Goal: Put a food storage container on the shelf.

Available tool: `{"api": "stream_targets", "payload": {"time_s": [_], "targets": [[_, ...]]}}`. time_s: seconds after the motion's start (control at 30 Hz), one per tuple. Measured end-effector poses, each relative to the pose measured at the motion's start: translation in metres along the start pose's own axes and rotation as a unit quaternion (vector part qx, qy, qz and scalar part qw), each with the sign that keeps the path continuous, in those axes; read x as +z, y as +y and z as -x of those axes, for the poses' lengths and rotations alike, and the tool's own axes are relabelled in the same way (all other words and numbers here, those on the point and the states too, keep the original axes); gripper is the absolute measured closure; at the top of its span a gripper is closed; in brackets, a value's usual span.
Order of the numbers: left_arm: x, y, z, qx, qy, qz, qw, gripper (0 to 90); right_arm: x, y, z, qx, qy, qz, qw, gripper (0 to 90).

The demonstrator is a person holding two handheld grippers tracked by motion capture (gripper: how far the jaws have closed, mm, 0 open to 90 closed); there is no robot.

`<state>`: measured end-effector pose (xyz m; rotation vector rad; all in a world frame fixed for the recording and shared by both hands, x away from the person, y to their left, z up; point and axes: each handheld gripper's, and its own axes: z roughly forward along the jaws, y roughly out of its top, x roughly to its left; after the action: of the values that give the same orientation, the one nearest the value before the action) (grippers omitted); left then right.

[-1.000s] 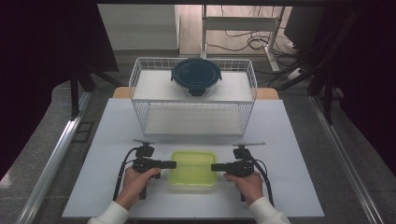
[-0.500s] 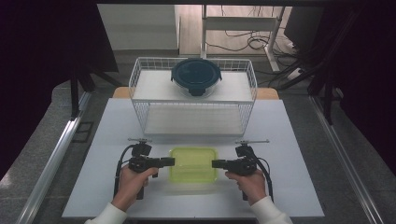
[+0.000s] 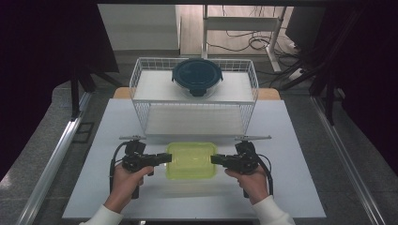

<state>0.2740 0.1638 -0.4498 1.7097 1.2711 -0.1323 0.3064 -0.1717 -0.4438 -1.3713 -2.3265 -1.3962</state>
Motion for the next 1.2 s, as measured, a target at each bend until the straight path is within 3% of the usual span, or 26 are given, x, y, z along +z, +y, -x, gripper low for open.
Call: {"api": "stream_targets", "payload": {"time_s": [0.2, 0.5, 0.73, 0.87, 1.2], "targets": [[-0.006, 0.002, 0.002, 0.006, 0.0, 0.01, 0.9999, 77.9, -0.002, 0.005, -0.005, -0.016, -0.001, 0.006, 0.9999, 77.2], [-0.013, 0.013, 0.016, 0.02, -0.009, 0.027, 0.9994, 78.1, -0.023, 0.019, -0.017, -0.048, -0.005, 0.028, 0.9984, 77.2], [-0.013, 0.027, 0.025, 0.029, -0.017, 0.03, 0.999, 78.1, -0.037, 0.026, -0.021, -0.058, -0.017, 0.042, 0.9973, 77.2], [-0.013, 0.043, 0.032, 0.045, -0.017, 0.031, 0.9984, 78.2, -0.043, 0.034, -0.022, -0.059, -0.023, 0.051, 0.9967, 77.2], [-0.012, 0.065, 0.035, 0.048, -0.027, 0.033, 0.9979, 78.1, -0.053, 0.051, -0.02, -0.059, -0.022, 0.066, 0.9958, 77.2]]}}
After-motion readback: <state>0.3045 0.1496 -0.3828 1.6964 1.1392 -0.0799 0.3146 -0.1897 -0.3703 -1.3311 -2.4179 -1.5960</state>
